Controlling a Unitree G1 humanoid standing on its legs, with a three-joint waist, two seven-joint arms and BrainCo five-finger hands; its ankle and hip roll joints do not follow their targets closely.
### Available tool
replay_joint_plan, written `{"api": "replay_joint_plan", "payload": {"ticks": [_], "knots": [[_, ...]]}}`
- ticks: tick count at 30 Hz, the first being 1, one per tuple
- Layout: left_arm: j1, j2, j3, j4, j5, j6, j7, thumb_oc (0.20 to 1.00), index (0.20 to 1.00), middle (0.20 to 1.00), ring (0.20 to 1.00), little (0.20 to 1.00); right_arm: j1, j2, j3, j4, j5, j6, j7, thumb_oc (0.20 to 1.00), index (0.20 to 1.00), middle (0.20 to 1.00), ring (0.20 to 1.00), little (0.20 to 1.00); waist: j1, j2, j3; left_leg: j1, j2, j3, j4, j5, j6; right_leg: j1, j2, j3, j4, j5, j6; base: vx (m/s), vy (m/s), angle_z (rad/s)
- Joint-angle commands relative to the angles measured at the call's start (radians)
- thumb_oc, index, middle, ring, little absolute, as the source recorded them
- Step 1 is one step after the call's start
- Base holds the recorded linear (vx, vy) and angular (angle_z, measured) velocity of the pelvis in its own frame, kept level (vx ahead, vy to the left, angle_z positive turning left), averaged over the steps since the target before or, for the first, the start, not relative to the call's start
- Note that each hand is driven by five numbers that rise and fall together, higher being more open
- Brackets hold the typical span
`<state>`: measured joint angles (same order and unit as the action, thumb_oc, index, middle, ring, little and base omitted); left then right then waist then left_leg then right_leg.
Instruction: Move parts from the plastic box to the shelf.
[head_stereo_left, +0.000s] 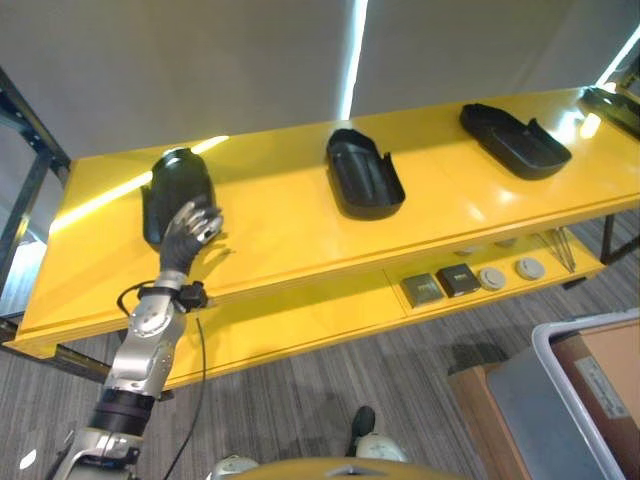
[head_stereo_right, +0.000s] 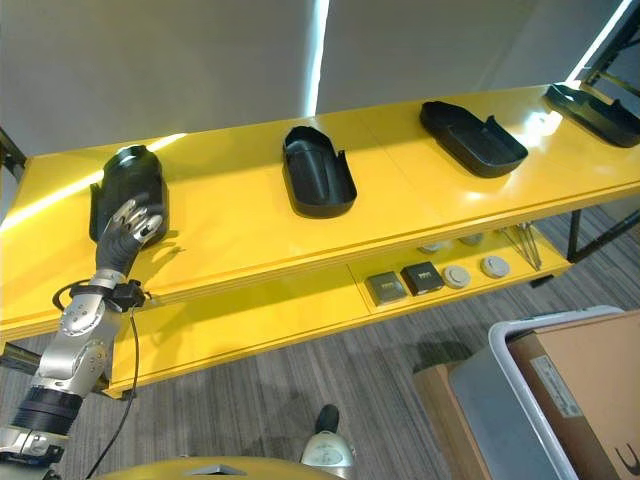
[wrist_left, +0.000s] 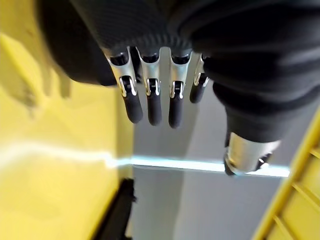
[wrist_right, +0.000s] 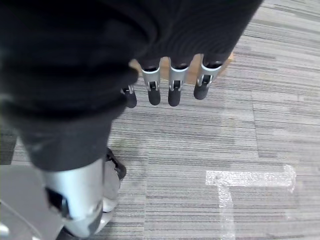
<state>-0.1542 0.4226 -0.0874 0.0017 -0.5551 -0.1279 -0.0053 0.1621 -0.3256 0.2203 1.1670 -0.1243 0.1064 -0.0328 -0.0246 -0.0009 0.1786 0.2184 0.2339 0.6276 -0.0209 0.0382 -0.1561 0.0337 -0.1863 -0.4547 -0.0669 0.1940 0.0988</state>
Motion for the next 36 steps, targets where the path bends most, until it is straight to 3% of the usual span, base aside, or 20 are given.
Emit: {"api": "replay_joint_plan", "payload": {"ticks": [1, 2, 6, 8, 10, 13, 16, 18, 19, 23, 30, 31, 32, 36], "knots": [[0.004, 0.020, 0.015, -0.119, -0.153, -0.004, -0.174, 1.000, 1.000, 1.000, 1.000, 1.000, -0.027, -0.001, -0.022, 0.097, -0.022, -0.022, -0.023, 1.000, 1.000, 1.000, 1.000, 1.000, 0.027, 0.028, -0.015, -0.097, 0.029, -0.036, 0.082, -0.036, 0.052, 0.091, -0.074, -0.051, 0.108, -0.186, 0.072, -0.05, 0.077, 0.12], [0.028, 0.010, 0.016, -0.189, -0.277, 0.048, -0.249, 1.000, 1.000, 1.000, 1.000, 1.000, -0.036, -0.004, -0.029, 0.112, -0.033, -0.028, -0.026, 1.000, 1.000, 1.000, 1.000, 1.000, 0.042, 0.033, -0.018, -0.099, 0.023, -0.044, 0.079, -0.035, 0.053, 0.096, -0.076, -0.060, 0.107, -0.187, 0.074, -0.03, 0.047, 0.02], [0.067, -0.006, 0.017, -0.232, -0.388, 0.098, -0.283, 1.000, 1.000, 1.000, 1.000, 1.000, -0.046, -0.008, -0.028, 0.122, -0.060, -0.028, -0.027, 1.000, 1.000, 1.000, 1.000, 1.000, 0.061, 0.038, -0.023, -0.098, 0.015, -0.054, 0.075, -0.033, 0.053, 0.106, -0.080, -0.074, 0.103, -0.185, 0.079, -0.02, 0.040, 0.16], [0.100, -0.007, 0.016, -0.222, -0.372, 0.073, -0.265, 1.000, 1.000, 1.000, 1.000, 1.000, -0.047, -0.005, -0.019, 0.124, -0.068, -0.022, -0.030, 1.000, 1.000, 1.000, 1.000, 1.000, 0.075, 0.037, -0.026, -0.096, 0.007, -0.070, 0.068, -0.033, 0.056, 0.112, -0.078, -0.080, 0.099, -0.183, 0.081, -0.02, 0.016, 0.21], [0.140, -0.004, 0.015, -0.200, -0.293, 0.108, -0.232, 1.000, 1.000, 1.000, 1.000, 1.000, -0.053, -0.003, -0.013, 0.125, -0.074, -0.014, -0.026, 1.000, 1.000, 1.000, 1.000, 1.000, 0.091, 0.036, -0.027, -0.095, 0.002, -0.083, 0.061, -0.032, 0.056, 0.115, -0.077, -0.086, 0.102, -0.185, 0.081, -0.02, 0.004, 0.19], [0.213, 0.021, -0.005, -0.125, -0.153, 0.074, -0.200, 1.000, 1.000, 1.000, 1.000, 1.000, -0.064, 0.002, 0.005, 0.126, -0.060, 0.003, -0.030, 1.000, 1.000, 1.000, 1.000, 1.000, 0.116, 0.037, -0.025, -0.097, -0.007, -0.106, 0.055, -0.032, 0.060, 0.120, -0.074, -0.092, 0.111, -0.196, 0.079, -0.02, 0.010, 0.09], [0.279, 0.049, -0.018, -0.044, -0.048, -0.049, -0.164, 1.000, 1.000, 1.000, 1.000, 1.000, -0.077, -0.004, 0.013, 0.125, -0.055, 0.015, -0.023, 1.000, 1.000, 1.000, 1.000, 1.000, 0.142, 0.038, -0.018, -0.102, -0.014, -0.132, 0.053, -0.033, 0.065, 0.119, -0.073, -0.097, 0.125, -0.206, 0.074, -0.03, 0.020, 0.19], [0.335, 0.051, -0.026, 0.008, -0.109, 0.020, -0.221, 1.000, 1.000, 1.000, 1.000, 1.000, -0.092, -0.017, 0.014, 0.125, -0.044, 0.028, -0.007, 1.000, 1.000, 1.000, 1.000, 1.000, 0.161, 0.039, -0.012, -0.108, -0.016, -0.142, 0.055, -0.029, 0.063, 0.120, -0.075, -0.106, 0.133, -0.213, 0.072, -0.04, 0.020, 0.35], [0.348, 0.045, -0.033, 0.041, -0.112, 0.014, -0.228, 1.000, 1.000, 1.000, 1.000, 1.000, -0.095, -0.020, 0.014, 0.125, -0.040, 0.032, -0.003, 1.000, 1.000, 1.000, 1.000, 1.000, 0.166, 0.040, -0.009, -0.109, -0.018, -0.148, 0.054, -0.029, 0.064, 0.121, -0.076, -0.108, 0.134, -0.215, 0.072, -0.03, 0.014, 0.32], [0.392, 0.021, -0.071, 0.254, -0.057, -0.007, -0.172, 1.000, 1.000, 1.000, 1.000, 1.000, -0.119, -0.033, 0.020, 0.120, -0.024, 0.052, 0.015, 1.000, 1.000, 1.000, 1.000, 1.000, 0.185, 0.038, 0.000, -0.110, -0.022, -0.166, 0.053, -0.027, 0.067, 0.120, -0.076, -0.115, 0.149, -0.223, 0.067, -0.02, 0.004, 0.22], [0.425, -0.070, -0.072, 0.604, 0.081, 0.022, -0.109, 1.000, 1.000, 1.000, 1.000, 1.000, -0.142, -0.032, 0.012, 0.116, -0.005, 0.078, 0.026, 1.000, 1.000, 1.000, 1.000, 1.000, 0.200, 0.039, 0.013, -0.113, -0.029, -0.188, 0.049, -0.026, 0.068, 0.109, -0.077, -0.118, 0.166, -0.233, 0.066, -0.02, -0.006, 0.15], [0.410, -0.130, -0.019, 0.840, 0.131, 0.015, -0.080, 1.000, 1.000, 1.000, 1.000, 1.000, -0.147, -0.024, 0.011, 0.116, -0.001, 0.086, 0.026, 1.000, 1.000, 1.000, 1.000, 1.000, 0.198, 0.035, 0.015, -0.114, -0.031, -0.191, 0.051, -0.025, 0.069, 0.105, -0.079, -0.117, 0.171, -0.233, 0.067, -0.02, -0.014, 0.17], [0.397, -0.142, -0.006, 0.885, 0.140, 0.020, -0.071, 1.000, 1.000, 1.000, 1.000, 1.000, -0.152, -0.022, 0.013, 0.116, -0.002, 0.090, 0.026, 1.000, 1.000, 1.000, 1.000, 1.000, 0.194, 0.034, 0.017, -0.114, -0.031, -0.191, 0.051, -0.025, 0.069, 0.105, -0.080, -0.117, 0.173, -0.234, 0.067, -0.01, -0.016, 0.17], [0.334, -0.185, 0.032, 1.059, 0.203, -0.060, -0.134, 1.000, 1.000, 1.000, 1.000, 1.000, -0.154, -0.010, 0.021, 0.104, -0.016, 0.111, 0.032, 1.000, 1.000, 1.000, 1.000, 1.000, 0.177, 0.023, 0.011, -0.103, -0.032, -0.186, 0.046, -0.027, 0.072, 0.108, -0.077, -0.109, 0.170, -0.234, 0.068, 0.03, -0.017, 0.07]]}}
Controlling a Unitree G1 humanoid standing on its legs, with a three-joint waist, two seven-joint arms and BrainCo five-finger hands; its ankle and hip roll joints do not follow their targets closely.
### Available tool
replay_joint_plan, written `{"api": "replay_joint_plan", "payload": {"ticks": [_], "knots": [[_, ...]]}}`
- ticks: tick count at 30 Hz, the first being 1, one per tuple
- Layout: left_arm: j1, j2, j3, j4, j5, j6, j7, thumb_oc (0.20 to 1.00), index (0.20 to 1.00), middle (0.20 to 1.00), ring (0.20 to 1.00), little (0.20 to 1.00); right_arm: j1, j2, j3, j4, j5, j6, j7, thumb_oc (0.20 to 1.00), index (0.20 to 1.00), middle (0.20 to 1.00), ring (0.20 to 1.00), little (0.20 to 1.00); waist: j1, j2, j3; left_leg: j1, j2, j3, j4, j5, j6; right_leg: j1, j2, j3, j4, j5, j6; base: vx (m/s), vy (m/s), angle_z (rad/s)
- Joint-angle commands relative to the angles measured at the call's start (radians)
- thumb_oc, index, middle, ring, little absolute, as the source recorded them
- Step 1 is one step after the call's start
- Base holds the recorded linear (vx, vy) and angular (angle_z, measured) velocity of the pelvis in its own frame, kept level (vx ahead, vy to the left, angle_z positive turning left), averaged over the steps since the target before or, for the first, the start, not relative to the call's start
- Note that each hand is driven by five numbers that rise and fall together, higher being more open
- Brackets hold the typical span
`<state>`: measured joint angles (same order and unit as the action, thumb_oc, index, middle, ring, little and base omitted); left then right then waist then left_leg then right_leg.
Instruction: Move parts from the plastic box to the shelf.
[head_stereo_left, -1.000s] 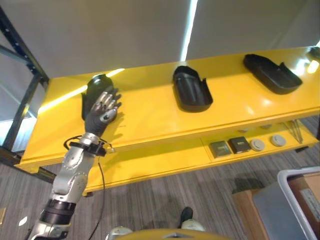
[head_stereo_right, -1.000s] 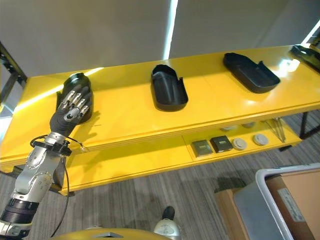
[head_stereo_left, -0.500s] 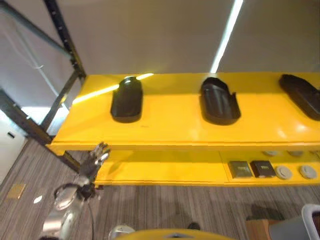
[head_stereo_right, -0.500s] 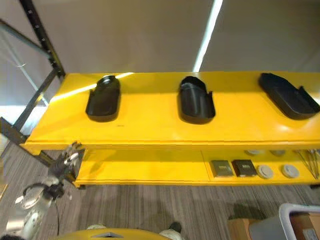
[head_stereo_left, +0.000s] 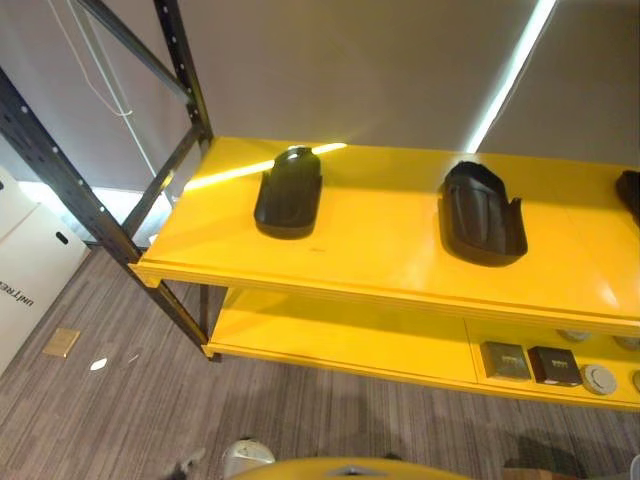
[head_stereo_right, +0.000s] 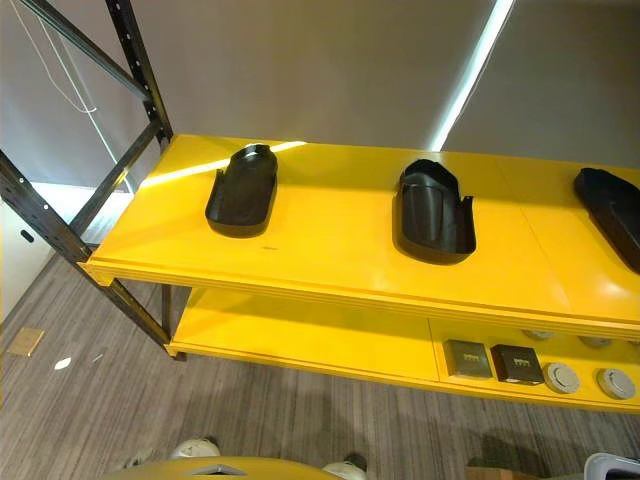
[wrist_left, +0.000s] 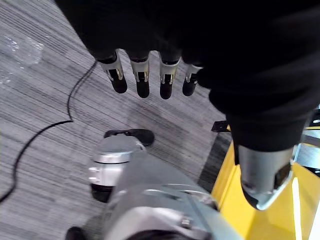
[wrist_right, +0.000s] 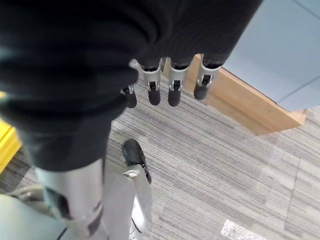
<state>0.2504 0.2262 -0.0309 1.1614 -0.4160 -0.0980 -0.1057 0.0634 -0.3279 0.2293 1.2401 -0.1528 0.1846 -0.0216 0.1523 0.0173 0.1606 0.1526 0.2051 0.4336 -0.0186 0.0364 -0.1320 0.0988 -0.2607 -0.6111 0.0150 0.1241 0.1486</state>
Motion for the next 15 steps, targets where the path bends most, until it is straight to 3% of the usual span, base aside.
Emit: {"api": "replay_joint_plan", "payload": {"ticks": [1, 15], "knots": [[-0.079, 0.006, -0.036, -0.104, 0.064, -0.095, -0.022, 1.000, 1.000, 1.000, 1.000, 1.000, -0.052, -0.006, 0.014, 0.025, 0.019, 0.036, 0.023, 1.000, 1.000, 1.000, 1.000, 1.000, -0.003, 0.003, 0.029, -0.035, -0.005, 0.008, 0.043, -0.026, 0.048, 0.042, -0.001, 0.052, 0.086, -0.162, 0.019, 0.02, -0.027, 0.06], [-0.153, 0.016, -0.071, -0.054, 0.121, -0.118, 0.069, 1.000, 1.000, 1.000, 1.000, 1.000, -0.043, 0.011, 0.033, 0.000, 0.063, 0.048, 0.004, 1.000, 1.000, 1.000, 1.000, 1.000, -0.040, -0.012, 0.043, -0.036, -0.005, 0.019, 0.053, -0.036, 0.049, 0.024, 0.005, 0.096, 0.076, -0.147, 0.022, 0.00, -0.003, -0.03]]}}
